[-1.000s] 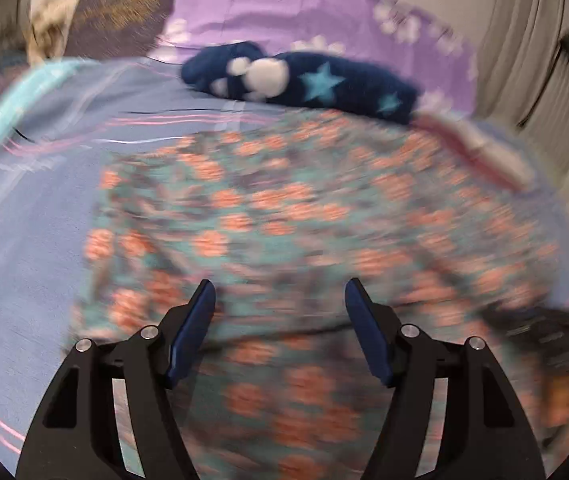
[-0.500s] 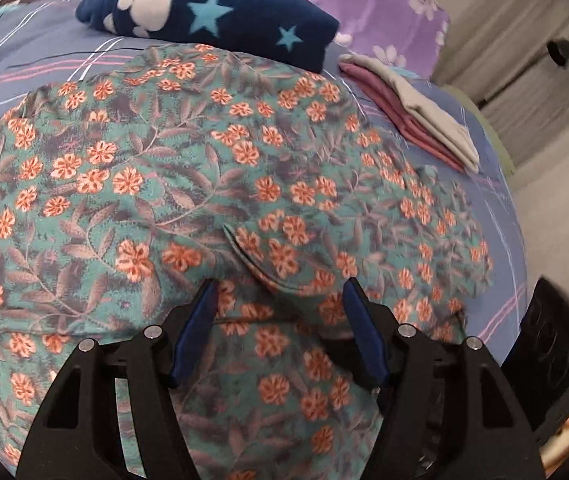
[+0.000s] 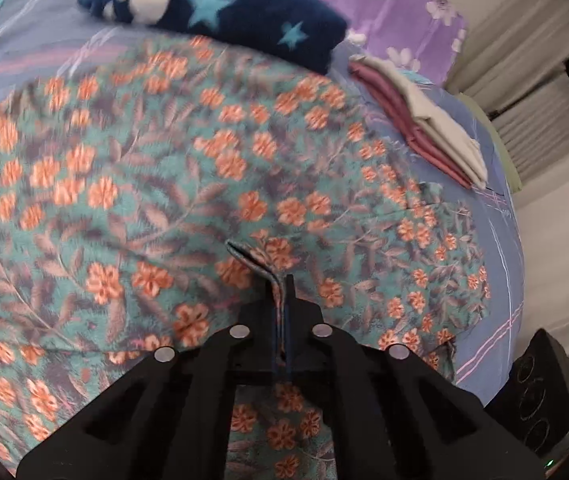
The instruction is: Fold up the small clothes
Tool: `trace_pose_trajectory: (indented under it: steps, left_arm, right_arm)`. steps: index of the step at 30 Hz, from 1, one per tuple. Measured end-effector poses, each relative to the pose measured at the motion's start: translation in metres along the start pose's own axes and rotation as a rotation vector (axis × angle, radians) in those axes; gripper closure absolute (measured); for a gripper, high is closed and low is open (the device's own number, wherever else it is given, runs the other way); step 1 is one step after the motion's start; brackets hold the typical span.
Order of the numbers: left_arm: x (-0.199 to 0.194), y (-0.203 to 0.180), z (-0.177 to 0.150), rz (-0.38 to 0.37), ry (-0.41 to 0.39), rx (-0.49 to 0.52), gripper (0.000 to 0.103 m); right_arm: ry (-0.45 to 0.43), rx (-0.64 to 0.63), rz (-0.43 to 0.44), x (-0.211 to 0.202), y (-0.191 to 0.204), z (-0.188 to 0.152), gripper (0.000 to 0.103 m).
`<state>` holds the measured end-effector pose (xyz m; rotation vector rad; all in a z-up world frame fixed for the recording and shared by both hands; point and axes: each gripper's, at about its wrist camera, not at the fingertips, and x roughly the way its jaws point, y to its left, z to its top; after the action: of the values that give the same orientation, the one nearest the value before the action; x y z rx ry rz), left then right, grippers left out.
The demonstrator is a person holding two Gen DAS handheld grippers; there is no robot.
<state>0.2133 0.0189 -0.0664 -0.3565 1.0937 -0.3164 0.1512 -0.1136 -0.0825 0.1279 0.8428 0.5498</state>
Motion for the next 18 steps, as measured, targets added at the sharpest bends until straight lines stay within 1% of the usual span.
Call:
trace_pose_trajectory:
  steps: [1,3,5,8,10,11,12,13,15,17,18]
  left_arm:
    - [-0.006,-0.004,0.001,-0.005,-0.016,0.018,0.101]
    - [-0.027,-0.014,0.007,-0.018,-0.065,0.075,0.101]
    - [-0.047,-0.023,0.016,-0.033,-0.11,0.115,0.101]
    - [-0.076,-0.033,0.03,-0.038,-0.17,0.154,0.101]
    - [-0.096,-0.035,0.04,-0.025,-0.215,0.176,0.101]
    - [-0.106,-0.034,0.045,-0.017,-0.237,0.177,0.101]
    - [-0.114,-0.033,0.05,-0.012,-0.254,0.175,0.101]
    - [-0.12,-0.034,0.053,-0.005,-0.264,0.175,0.101]
    - [-0.133,-0.031,0.057,0.015,-0.287,0.183,0.101]
    - [-0.143,-0.03,0.06,0.033,-0.3,0.197,0.101]
    - [-0.147,-0.029,0.059,0.042,-0.305,0.203,0.101]
  right_arm:
    - [-0.029,-0.003,-0.011,-0.009,0.0,0.001,0.058]
    - [-0.091,-0.019,-0.032,-0.03,-0.002,0.003,0.05]
    - [-0.114,-0.015,-0.042,-0.047,-0.01,0.006,0.05]
    - [-0.114,0.073,-0.036,-0.065,-0.036,0.007,0.05]
    - [-0.104,0.117,-0.047,-0.067,-0.051,0.004,0.05]
    - [-0.094,0.13,-0.067,-0.065,-0.058,0.003,0.05]
    - [-0.085,0.138,-0.077,-0.063,-0.061,0.001,0.053]
    - [-0.075,0.143,-0.076,-0.06,-0.062,-0.001,0.057]
    - [-0.06,0.128,-0.056,-0.055,-0.058,-0.002,0.062]
    - [-0.048,0.096,-0.052,-0.048,-0.05,0.0,0.063]
    - [-0.047,0.081,-0.063,-0.043,-0.044,0.003,0.064]
